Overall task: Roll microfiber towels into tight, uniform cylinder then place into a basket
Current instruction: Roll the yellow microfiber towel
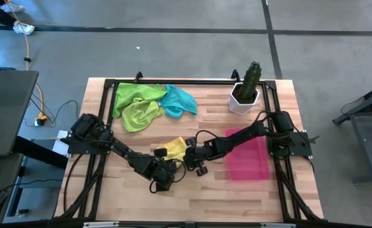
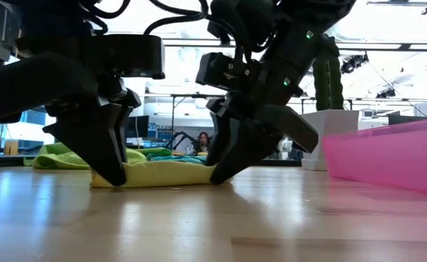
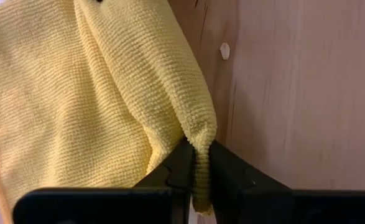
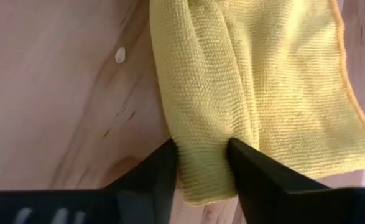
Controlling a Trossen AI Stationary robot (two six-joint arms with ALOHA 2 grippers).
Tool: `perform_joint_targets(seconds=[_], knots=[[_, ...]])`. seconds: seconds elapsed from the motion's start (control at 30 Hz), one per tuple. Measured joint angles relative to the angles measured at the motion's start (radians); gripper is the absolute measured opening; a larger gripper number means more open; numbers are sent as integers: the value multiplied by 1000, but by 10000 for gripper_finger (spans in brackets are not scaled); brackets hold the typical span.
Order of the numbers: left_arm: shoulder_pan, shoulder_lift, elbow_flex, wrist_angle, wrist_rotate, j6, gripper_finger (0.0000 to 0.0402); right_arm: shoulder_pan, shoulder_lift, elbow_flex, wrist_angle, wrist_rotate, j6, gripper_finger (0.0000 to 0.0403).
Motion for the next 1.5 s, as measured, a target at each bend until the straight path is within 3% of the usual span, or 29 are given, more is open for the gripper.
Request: perform_joint_targets(seconds=[0.2,0.27,0.57,0.87,1.0,1.2,1.37,1.5], knots=[[1,4,29,0,1,35,32,-19,0,0,-28,-44,41,25],[0,4,34,1,1,34,32,-28,-1,0,-30,-80,50,10],[0,2,36,-72,-5,-111,54,-82,1,-1,-33,-315,163,4],[-4,2,112,-110,-30,-53,128,-118,2,-3,-33,-403,225,4],[-4,1,185,-246,-47,-32,149,-133,3,-4,-51,-494,268,4],[-8,-1,289,-460,-60,-121,152,-178,7,-8,-72,-672,378,5],[-26,-1,315,-414,-62,-60,149,-224,7,-8,-90,-719,523,5],[-35,-1,294,-297,-141,52,151,-254,7,-8,-119,-737,613,5]])
